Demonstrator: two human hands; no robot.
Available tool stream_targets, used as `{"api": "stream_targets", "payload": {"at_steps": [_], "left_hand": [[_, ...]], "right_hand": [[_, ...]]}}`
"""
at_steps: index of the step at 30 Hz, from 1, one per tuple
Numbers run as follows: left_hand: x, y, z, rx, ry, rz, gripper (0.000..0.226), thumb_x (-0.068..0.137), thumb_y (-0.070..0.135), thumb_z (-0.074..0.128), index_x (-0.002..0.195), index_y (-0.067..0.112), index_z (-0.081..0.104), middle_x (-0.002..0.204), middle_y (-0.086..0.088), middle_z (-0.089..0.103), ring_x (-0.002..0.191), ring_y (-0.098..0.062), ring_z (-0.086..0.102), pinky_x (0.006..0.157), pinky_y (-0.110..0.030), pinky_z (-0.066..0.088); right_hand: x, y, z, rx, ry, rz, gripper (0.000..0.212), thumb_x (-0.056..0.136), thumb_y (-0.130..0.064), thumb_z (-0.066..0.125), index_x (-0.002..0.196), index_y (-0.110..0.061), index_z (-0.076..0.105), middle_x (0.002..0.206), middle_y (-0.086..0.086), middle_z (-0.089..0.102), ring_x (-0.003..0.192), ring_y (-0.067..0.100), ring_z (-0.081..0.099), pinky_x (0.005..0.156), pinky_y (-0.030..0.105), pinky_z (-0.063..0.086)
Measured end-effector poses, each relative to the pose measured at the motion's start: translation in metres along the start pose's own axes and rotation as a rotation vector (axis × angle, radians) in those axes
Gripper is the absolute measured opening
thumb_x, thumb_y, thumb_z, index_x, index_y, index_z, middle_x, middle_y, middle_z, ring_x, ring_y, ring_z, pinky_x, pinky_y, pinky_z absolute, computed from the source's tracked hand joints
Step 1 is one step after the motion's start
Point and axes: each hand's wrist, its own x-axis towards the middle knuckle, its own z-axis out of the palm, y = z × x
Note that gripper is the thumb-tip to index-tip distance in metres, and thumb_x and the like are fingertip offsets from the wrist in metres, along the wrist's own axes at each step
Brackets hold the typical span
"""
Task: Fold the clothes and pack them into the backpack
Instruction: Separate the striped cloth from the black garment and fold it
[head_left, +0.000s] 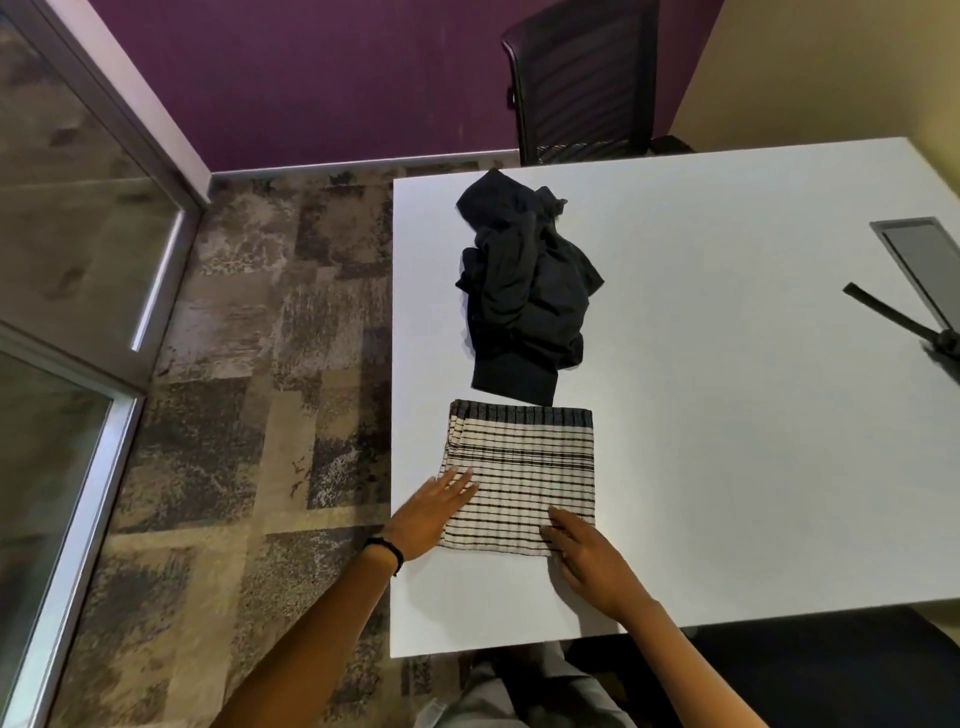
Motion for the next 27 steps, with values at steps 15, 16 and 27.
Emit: {"api": "stream_targets", "payload": {"at_steps": [15,16,27], "left_hand": [[-0.017,-0.002,0.017,0.251,-0.058,0.048,0.113,0.050,0.043,0.090,0.145,0.027,0.030,0.132,-0.004,0.059,0.118,-0.021,0.058,0.095,-0.035,0.040],[-0.017,0.000,0.016,0.250,-0.066,0.053,0.102,0.049,0.042,0.091,0.137,0.029,0.042,0.130,-0.003,0.060,0.116,-0.021,0.060,0.093,-0.036,0.045],[-0.016,0.007,0.016,0.182,0.006,-0.021,0.110,0.036,0.003,0.093,0.133,0.026,0.047,0.132,0.003,0.058,0.115,-0.014,0.060,0.090,-0.035,0.050]], "right_hand": [[-0.016,0.017,0.010,-0.079,-0.122,-0.002,0.064,0.091,0.001,0.047,0.147,-0.018,0.023,0.155,0.003,0.013,0.143,0.025,0.012,0.113,0.037,0.001],[-0.015,0.016,0.009,-0.069,-0.114,0.004,0.063,0.091,0.001,0.047,0.147,-0.017,0.026,0.155,0.004,0.016,0.143,0.025,0.014,0.113,0.036,0.003],[-0.016,0.010,-0.003,0.058,0.100,0.169,0.055,0.078,-0.012,0.073,0.130,-0.015,0.055,0.134,-0.005,0.055,0.118,0.017,0.058,0.096,0.027,0.046]]}}
